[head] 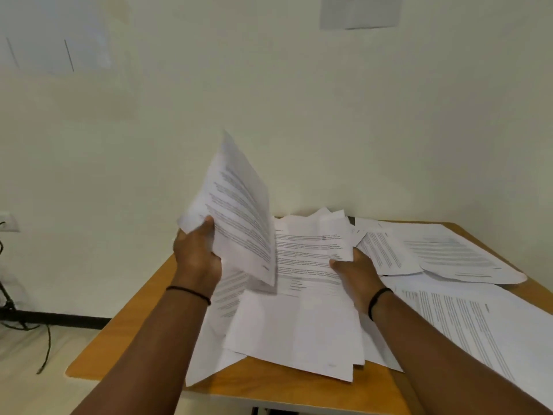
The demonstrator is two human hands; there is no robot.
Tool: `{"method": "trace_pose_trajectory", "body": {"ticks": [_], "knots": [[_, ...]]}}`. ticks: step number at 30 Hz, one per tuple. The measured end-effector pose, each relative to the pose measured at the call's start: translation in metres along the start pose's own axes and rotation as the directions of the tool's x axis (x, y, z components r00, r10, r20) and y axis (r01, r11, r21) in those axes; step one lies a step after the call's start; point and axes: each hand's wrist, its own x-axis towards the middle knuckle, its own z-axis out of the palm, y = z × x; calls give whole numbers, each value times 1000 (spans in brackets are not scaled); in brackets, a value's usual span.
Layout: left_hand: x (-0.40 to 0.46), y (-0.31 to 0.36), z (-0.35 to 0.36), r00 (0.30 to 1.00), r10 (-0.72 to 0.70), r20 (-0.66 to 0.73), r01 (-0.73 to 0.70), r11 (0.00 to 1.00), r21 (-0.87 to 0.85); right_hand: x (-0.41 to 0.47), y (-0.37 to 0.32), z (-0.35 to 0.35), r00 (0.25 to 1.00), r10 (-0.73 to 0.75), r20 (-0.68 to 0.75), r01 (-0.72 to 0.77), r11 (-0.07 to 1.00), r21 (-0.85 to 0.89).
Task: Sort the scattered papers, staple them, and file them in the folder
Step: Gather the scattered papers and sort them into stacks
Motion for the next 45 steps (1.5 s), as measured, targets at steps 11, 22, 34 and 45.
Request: {"method": "trace_pose_trajectory", "body": {"ticks": [11, 22, 34, 45], "knots": [[-24, -63, -49, 870, -328, -369, 461, 809, 366, -11, 15, 2, 980, 199, -15, -198, 979, 36], [-48, -48, -34, 953, -300, -48, 210, 534, 819, -9, 17, 17, 980, 193, 47, -198, 967, 161], [-13, -12, -32, 896, -398, 199, 220, 785, 579, -7, -50, -8, 970, -88, 229, 50, 985, 167], [-24, 4, 41, 769, -159, 620, -183, 874, 450, -30, -103, 3, 913, -405, 40, 399, 910, 115]]}}
